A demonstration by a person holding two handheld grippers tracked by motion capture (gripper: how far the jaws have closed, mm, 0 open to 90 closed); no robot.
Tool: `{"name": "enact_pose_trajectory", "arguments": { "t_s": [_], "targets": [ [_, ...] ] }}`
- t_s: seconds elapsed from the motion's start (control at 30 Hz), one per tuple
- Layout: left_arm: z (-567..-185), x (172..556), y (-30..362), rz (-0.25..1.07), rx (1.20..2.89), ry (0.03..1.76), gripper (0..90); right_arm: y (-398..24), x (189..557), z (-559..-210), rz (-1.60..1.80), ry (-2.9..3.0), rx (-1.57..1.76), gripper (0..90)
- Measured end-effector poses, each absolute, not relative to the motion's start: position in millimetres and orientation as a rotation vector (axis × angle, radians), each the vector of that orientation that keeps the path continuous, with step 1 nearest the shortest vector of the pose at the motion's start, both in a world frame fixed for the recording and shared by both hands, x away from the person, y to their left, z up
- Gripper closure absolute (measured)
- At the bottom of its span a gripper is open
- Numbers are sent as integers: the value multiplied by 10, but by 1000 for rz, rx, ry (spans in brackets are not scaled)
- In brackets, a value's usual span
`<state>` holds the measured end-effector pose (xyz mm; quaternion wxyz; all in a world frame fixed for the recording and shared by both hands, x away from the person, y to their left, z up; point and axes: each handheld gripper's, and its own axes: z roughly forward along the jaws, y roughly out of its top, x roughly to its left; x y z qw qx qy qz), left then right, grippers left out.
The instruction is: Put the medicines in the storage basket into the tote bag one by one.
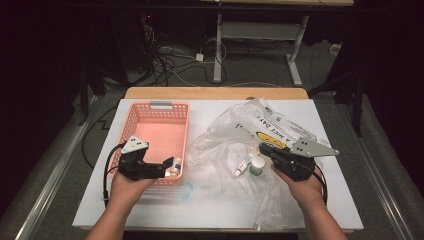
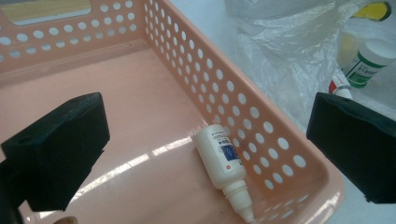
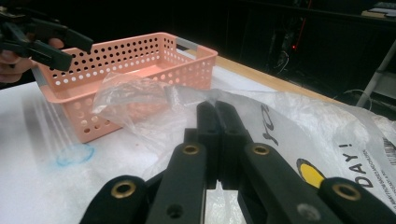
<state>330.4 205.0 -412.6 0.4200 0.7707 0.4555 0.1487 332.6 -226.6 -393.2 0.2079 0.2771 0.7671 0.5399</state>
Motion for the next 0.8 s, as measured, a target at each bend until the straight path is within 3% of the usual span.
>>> {"name": "enact_pose_trajectory", "arguments": {
  "t_s": [0.47,0.6,0.8],
  "targets": [
    [-4125,3764,1855,237,2179,1257,63,-2281,3331,-3936,1511,2134,782,900],
    [-4159,3853,1823,165,2250,1277,146,-2289,3333,-3937,1513,2135,781,900],
    [-4233,3988,1761,26,2351,1343,161,-2290,3332,-3935,1517,2136,782,900]
  ]
}}
